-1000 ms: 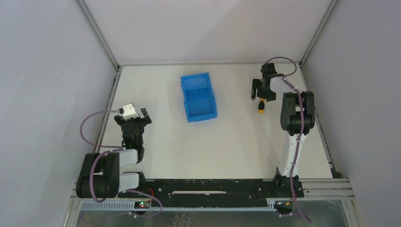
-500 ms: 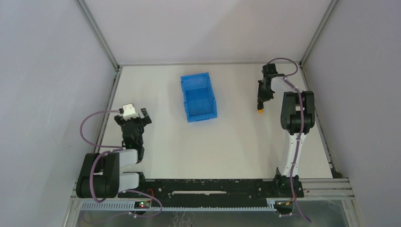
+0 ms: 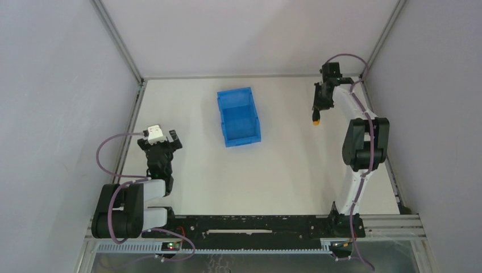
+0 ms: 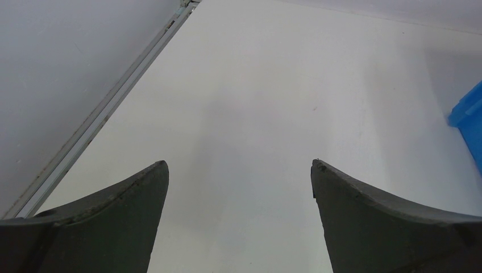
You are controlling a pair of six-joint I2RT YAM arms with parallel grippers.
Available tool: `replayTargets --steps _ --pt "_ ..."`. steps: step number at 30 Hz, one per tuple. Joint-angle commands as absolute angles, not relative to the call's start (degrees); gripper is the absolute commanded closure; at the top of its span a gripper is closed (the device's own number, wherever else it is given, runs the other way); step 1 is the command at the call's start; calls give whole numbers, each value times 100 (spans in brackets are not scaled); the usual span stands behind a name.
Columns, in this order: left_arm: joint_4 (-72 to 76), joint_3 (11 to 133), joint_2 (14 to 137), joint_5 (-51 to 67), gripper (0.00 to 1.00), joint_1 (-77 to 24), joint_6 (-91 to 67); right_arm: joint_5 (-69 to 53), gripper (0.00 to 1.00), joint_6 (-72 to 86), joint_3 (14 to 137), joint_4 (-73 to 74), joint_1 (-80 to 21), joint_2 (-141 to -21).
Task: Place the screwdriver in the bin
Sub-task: Pick up the screwdriver from the center of the board, then place the screwdriver in the bin.
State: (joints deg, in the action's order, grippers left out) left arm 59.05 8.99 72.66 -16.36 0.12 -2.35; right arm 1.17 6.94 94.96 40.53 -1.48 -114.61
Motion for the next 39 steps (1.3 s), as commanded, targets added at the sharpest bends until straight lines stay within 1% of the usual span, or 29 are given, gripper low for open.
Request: replayTargets --steps 1,10,18,27,34,39 --pt "6082 1099 7225 -1713 0 -18 -97 140 89 729 10148 4392 -267 -10629" --pt "6082 1100 7225 -1710 0 -18 -97 355 89 650 11510 5249 -557 -10167" --pt "6082 1104 7223 -1716 0 -18 -92 507 89 612 12453 5584 -747 -9968" --pt "6082 1101 7222 -1716 0 -18 -97 606 90 720 12718 5681 -1008 -9964" --pt "6082 1099 7224 -1713 0 -18 -97 701 89 924 12834 5606 -1718 -10170" --pt "6082 1104 7220 -1709 0 -18 -97 710 89 1143 13227 5589 -2272 -10483"
